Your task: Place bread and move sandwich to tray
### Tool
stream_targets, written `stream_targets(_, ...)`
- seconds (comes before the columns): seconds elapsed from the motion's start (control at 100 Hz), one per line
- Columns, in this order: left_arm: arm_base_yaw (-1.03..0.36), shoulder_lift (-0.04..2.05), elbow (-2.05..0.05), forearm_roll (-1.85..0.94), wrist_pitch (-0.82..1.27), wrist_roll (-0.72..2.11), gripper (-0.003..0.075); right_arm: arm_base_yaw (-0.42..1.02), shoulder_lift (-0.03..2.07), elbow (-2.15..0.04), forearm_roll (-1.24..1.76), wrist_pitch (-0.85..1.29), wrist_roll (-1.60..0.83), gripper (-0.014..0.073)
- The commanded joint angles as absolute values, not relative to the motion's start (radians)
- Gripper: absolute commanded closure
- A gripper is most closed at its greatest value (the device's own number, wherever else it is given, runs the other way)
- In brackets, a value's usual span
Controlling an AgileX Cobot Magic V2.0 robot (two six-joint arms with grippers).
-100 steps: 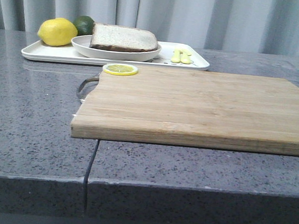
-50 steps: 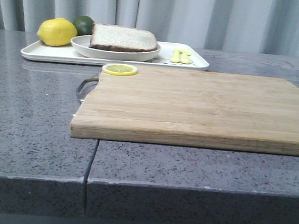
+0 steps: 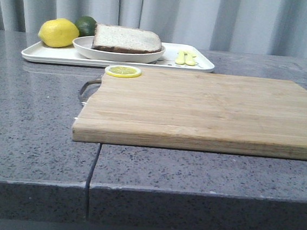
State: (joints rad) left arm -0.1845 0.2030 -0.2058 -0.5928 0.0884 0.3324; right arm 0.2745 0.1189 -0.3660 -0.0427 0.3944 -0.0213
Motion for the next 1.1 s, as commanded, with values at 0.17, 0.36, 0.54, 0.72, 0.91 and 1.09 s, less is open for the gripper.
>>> stream_targets(0.17, -0.192, 0.211, -0.230, -0.598, 0.027, 0.334, 0.0739, 0.270, 0.128, -0.388, -0.055, 0.307, -0.028, 0.0710)
stream_targets(0.36, -0.192, 0.208, -0.206, -0.371, 0.033, 0.334, 0.0739, 0.270, 0.128, -0.388, -0.055, 0.307, -0.028, 0.0710)
stream_targets(0.54, -0.166, 0.183, -0.112, -0.057, 0.045, 0.130, 0.0739, 0.270, 0.128, -0.388, -0.055, 0.307, -0.028, 0.0710)
stream_targets(0.72, -0.117, 0.096, -0.013, -0.022, 0.045, 0.012, 0.0739, 0.270, 0.128, -0.388, -0.055, 0.307, -0.028, 0.0710)
stream_targets(0.91, -0.070, 0.024, 0.018, 0.008, 0.081, 0.007, 0.0739, 0.270, 0.128, -0.388, -0.055, 0.307, -0.028, 0.0710)
stream_targets(1.09, -0.060, 0.003, 0.018, 0.013, 0.088, 0.007, 0.0739, 0.270, 0.128, -0.388, -0.055, 0.307, -0.028, 0.0710)
